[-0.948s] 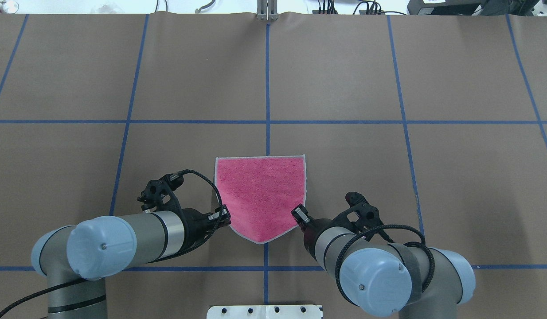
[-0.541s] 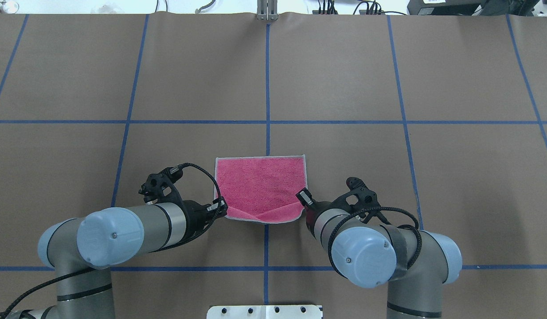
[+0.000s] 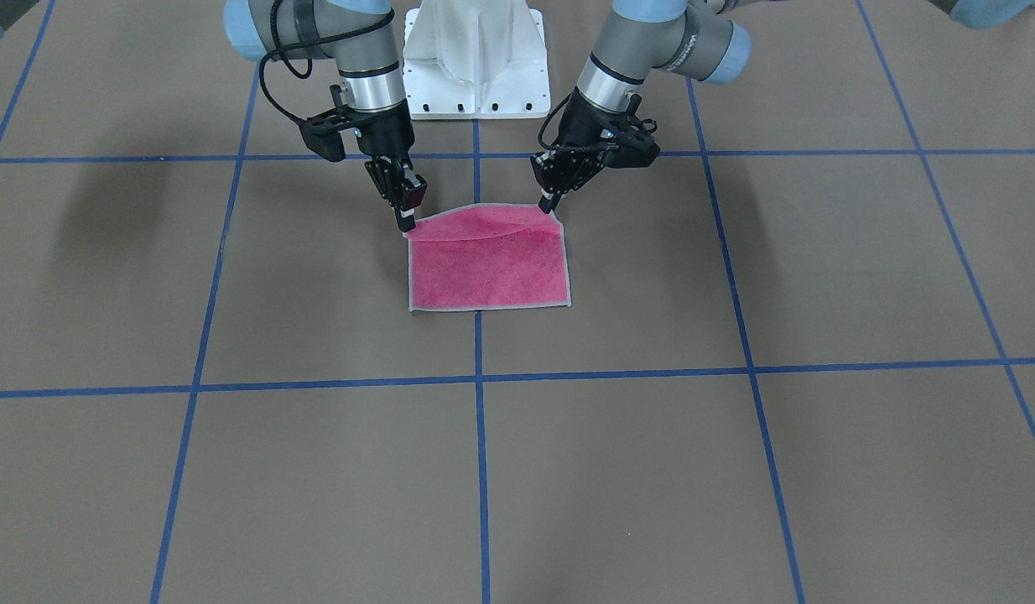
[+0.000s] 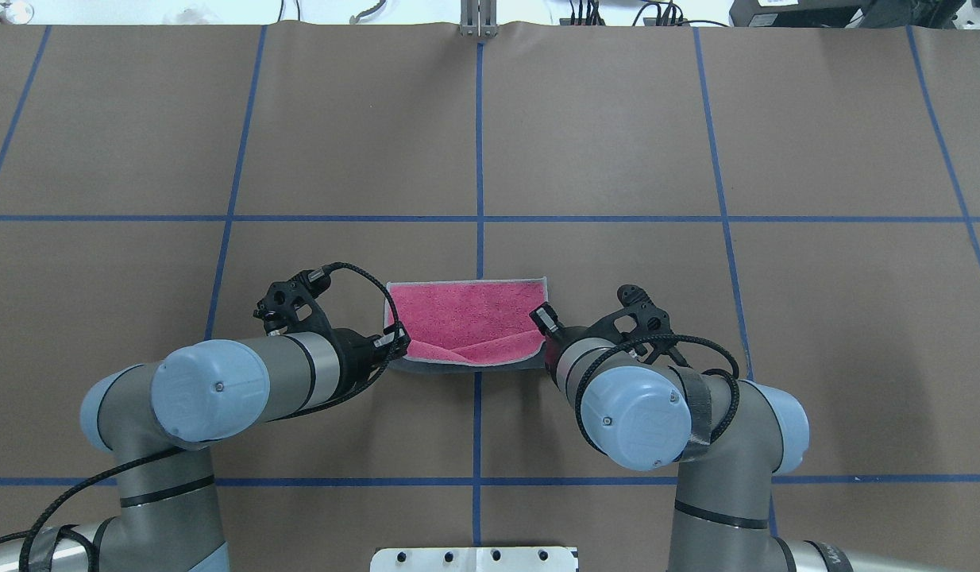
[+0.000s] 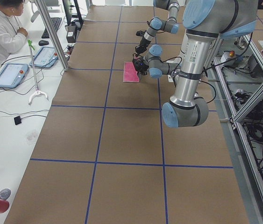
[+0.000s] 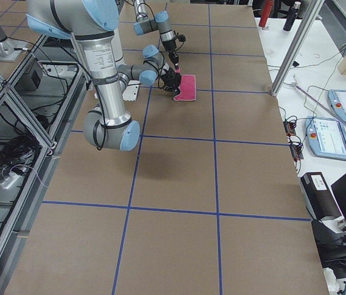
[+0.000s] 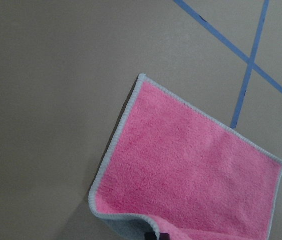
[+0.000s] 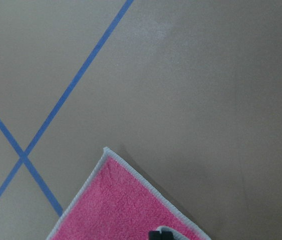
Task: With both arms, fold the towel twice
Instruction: 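Lift both near corners and fold them over onto the far edge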
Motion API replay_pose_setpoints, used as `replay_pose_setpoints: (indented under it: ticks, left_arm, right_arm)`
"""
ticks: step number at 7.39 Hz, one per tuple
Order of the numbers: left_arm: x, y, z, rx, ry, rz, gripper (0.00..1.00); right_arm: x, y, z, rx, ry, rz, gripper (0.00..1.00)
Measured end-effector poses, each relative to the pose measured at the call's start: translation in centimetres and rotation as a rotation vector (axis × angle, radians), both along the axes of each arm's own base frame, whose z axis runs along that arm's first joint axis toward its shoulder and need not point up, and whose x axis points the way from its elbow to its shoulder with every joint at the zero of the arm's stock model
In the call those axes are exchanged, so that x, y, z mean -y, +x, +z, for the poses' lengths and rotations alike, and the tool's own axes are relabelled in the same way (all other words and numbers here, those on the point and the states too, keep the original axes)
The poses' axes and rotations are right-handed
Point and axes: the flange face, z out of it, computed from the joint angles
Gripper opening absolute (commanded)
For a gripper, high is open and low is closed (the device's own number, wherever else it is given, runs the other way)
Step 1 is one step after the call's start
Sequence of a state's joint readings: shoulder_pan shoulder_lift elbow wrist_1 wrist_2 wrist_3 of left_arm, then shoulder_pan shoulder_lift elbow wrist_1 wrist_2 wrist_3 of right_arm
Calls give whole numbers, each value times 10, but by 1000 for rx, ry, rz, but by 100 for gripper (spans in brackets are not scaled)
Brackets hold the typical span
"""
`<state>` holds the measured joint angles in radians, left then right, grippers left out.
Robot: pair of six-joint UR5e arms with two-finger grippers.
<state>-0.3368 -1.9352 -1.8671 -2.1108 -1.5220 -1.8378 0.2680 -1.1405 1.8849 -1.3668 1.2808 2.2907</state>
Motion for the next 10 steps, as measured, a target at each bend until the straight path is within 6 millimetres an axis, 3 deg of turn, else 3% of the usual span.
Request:
replay_pose_setpoints:
  ticks: [3,7,10]
  left_arm:
    - [20,-7,2,9,-1,-34,0]
    - [45,9,6,35,-7,-59,0]
    - [53,8,8,52,15,-59,0]
  right_arm:
    - [10,1,0,-10,10,7,0]
    - [20,-5,-4,-22,22,10,0]
    - [29,-2,-5,-28,26,21,0]
